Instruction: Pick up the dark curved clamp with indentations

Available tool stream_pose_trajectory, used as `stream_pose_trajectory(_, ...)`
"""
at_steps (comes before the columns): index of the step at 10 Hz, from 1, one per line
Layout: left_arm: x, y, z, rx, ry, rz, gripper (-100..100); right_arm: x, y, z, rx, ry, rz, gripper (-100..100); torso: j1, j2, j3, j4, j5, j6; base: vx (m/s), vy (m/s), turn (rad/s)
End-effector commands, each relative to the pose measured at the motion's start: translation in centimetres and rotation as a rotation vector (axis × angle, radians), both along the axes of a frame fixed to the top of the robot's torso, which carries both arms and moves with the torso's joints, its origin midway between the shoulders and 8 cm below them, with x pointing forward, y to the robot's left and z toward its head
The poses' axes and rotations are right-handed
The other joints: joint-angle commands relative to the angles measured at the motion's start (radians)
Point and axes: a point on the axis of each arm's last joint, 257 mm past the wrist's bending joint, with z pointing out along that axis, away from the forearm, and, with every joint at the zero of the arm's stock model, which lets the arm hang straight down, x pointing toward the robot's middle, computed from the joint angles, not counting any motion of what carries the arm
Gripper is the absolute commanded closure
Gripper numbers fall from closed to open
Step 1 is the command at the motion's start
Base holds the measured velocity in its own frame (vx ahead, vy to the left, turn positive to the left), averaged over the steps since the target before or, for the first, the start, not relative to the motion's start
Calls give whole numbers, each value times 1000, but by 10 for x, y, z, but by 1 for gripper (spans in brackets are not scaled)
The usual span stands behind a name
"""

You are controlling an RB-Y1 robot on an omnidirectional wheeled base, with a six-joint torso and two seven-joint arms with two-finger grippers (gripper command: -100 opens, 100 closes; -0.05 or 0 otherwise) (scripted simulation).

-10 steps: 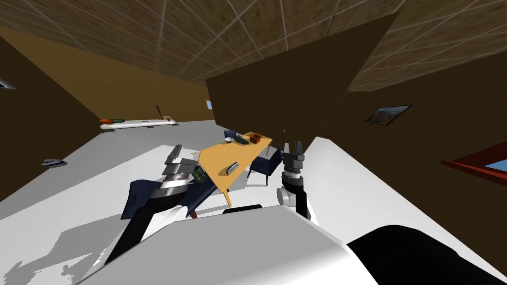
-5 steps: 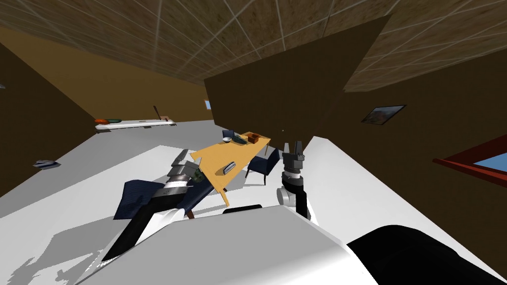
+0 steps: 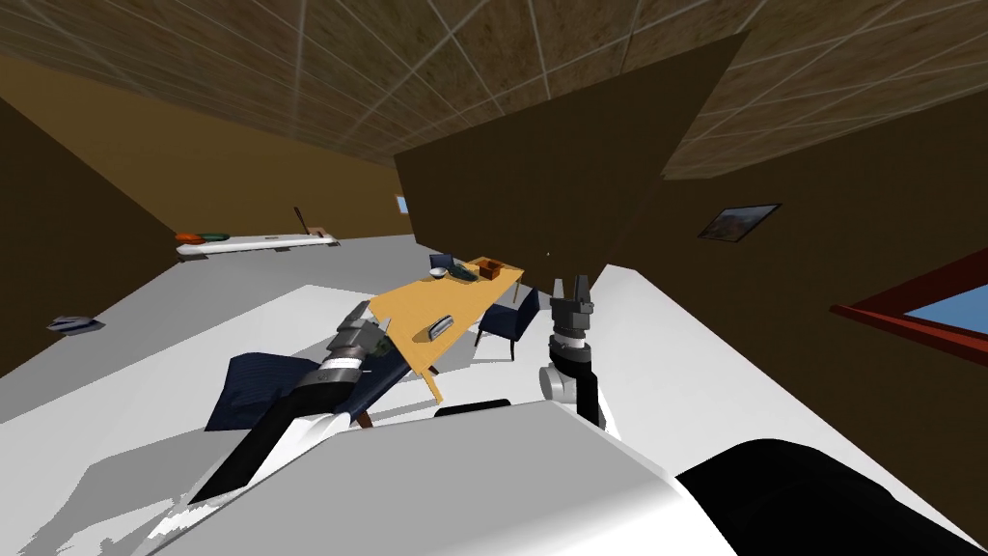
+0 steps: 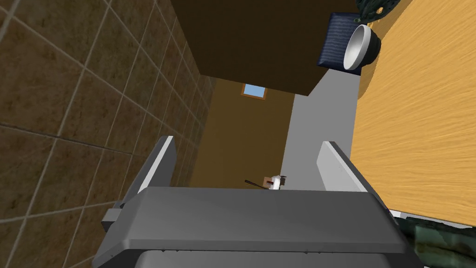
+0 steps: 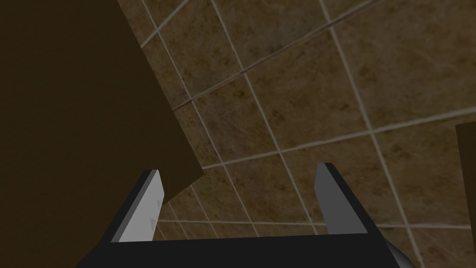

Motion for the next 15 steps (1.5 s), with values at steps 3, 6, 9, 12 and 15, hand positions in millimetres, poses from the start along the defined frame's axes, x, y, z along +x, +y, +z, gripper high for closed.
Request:
stream_pose_trajectory(3, -1, 24, -46, -26, 154, 37, -100, 0, 0, 0, 0, 0, 0, 0, -1, 0, 0, 0, 0, 0, -3, -69, -42)
stream_pose_trajectory(6, -5, 37, -72, -45, 241, 58, -100, 0, 0, 0, 0, 0, 0, 0, -1, 0, 0, 0, 0, 0, 5, -60, -19)
stream_pose_trajectory(9, -10, 49, -97, -66, 322, 81, -100, 0, 0, 0, 0, 0, 0, 0, 0, 0, 0, 0, 0, 0, 9, -56, -27)
stream_pose_trajectory(12, -18, 61, -122, -92, 408, 106, -100, 0, 0, 0, 0, 0, 0, 0, 1, 0, 0, 0, 0, 0, 11, -49, -24)
stream_pose_trajectory(15, -27, 73, -144, -118, 481, 132, -100, 0, 0, 0, 0, 0, 0, 0, 1, -1, -1, 0, 0, 0, 23, -49, -34)
